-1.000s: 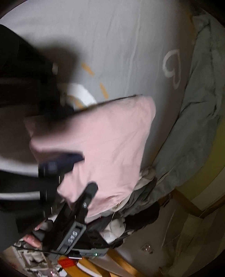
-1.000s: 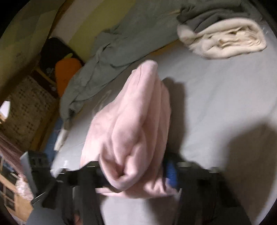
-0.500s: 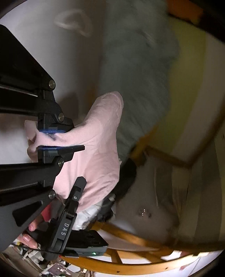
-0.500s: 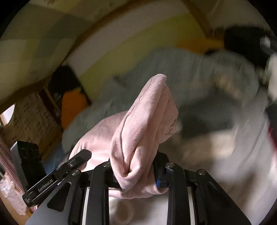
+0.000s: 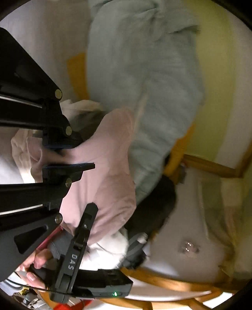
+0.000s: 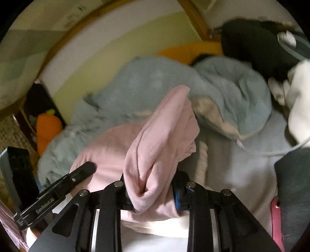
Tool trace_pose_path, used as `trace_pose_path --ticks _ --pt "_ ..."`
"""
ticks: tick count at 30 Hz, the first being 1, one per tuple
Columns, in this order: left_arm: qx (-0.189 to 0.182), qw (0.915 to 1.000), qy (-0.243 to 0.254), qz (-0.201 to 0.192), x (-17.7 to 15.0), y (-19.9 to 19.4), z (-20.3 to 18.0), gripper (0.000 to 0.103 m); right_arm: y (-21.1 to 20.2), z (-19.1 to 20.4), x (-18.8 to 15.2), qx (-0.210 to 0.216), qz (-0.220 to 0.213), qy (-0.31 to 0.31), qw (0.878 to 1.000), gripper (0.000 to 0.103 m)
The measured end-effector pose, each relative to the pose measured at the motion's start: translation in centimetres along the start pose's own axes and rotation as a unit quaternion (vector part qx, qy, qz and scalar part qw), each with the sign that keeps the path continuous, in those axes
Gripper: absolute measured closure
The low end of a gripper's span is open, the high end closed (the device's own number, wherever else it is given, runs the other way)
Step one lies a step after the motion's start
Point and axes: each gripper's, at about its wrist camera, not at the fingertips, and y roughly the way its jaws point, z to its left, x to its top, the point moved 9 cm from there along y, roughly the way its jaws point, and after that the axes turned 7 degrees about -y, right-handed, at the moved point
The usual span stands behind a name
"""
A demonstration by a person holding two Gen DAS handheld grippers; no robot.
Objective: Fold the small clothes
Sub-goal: 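Grasp the folded pink shirt with the left tool and lift it, then place the folded pink shirt on the clothes stack and open the left tool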
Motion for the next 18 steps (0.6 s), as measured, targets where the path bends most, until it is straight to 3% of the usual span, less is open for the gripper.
trace_pose_path --ticks 1,3,4,7,10,11,12,13,15,18 --pt "0.008 1.0000 0.000 0.006 -1.0 1.1 0.8 0.090 0.9 -0.9 -0.8 -0.008 0.004 0.002 1.000 0.070" --pt "0.018 0.9998 0.010 0.003 -2.7 1.8 1.6 0.078 1.1 -1.6 -1.6 -0.033 -0.001 -0.006 0.999 0.037" --pt "0.023 0.9996 0.017 -0.003 -3.1 1.7 1.7 0.076 0.9 -1.9 -1.7 -0.058 -0.003 -0.017 0.998 0.033" --pt "0.047 0.9983 0.033 -0.013 -3.4 0.7 1.7 0.055 0.4 -1.6 -1.9 -0.086 -0.009 -0.051 0.995 0.032" --pt "0.087 0.9928 0.064 -0.051 -3.0 -1.3 1.7 0.034 -1.6 -1.0 -2.0 -0.117 -0.036 -0.070 0.990 0.026" --pt "0.106 0.9892 0.072 -0.071 -3.1 -2.7 2.2 0.021 -2.5 -0.7 -2.0 -0.123 -0.049 -0.073 0.989 0.019" --pt "0.124 0.9852 0.077 -0.090 -3.1 -3.8 2.4 0.016 -3.7 -0.3 -2.1 -0.128 -0.067 -0.075 0.987 0.015" --pt "0.129 0.9827 0.079 -0.106 -3.1 -5.0 2.5 0.015 -5.5 0.2 -2.3 -0.133 -0.099 -0.085 0.982 0.014" --pt "0.131 0.9784 0.081 -0.138 -3.4 -7.2 2.5 0.002 -7.8 1.3 -2.6 -0.144 -0.130 -0.113 0.975 0.009" --pt "0.130 0.9697 0.090 -0.187 -4.4 -10.5 1.9 0.000 -10.5 2.6 -3.2 -0.155 -0.163 -0.136 0.965 0.001"
